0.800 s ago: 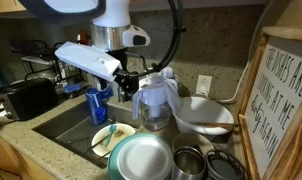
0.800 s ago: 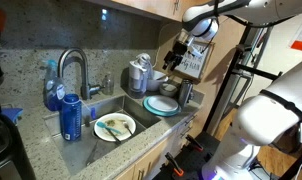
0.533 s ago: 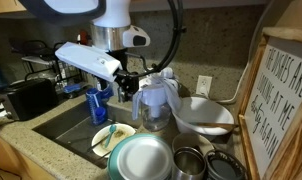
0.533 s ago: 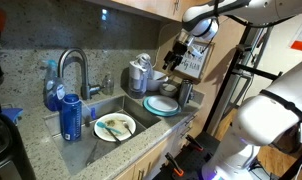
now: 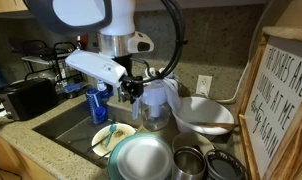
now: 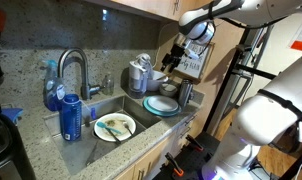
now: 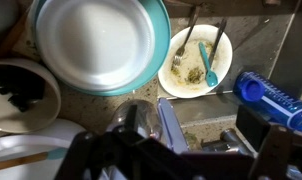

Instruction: Use the tea towel to wipe the white plate on the blue plate

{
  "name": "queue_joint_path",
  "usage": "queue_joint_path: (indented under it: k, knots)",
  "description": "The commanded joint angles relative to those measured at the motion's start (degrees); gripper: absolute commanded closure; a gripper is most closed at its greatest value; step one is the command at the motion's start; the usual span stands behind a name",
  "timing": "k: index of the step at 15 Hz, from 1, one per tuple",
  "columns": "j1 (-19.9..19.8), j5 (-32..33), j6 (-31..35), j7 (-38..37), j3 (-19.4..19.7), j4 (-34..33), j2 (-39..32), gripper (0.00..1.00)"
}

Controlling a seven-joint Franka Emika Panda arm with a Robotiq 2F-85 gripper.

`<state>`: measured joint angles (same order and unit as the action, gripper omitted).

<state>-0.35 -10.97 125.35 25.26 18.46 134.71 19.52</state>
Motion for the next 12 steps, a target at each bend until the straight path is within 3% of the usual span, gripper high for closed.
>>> queue_joint_path:
  k: [1,12]
  knots:
    - [-1.88,-0.12,7.95,-2.3,-2.17,-1.62,-4.9,0.0]
    - [-2.64,3.72,40.39,-3.59,-6.6,-3.35,-16.13,0.0]
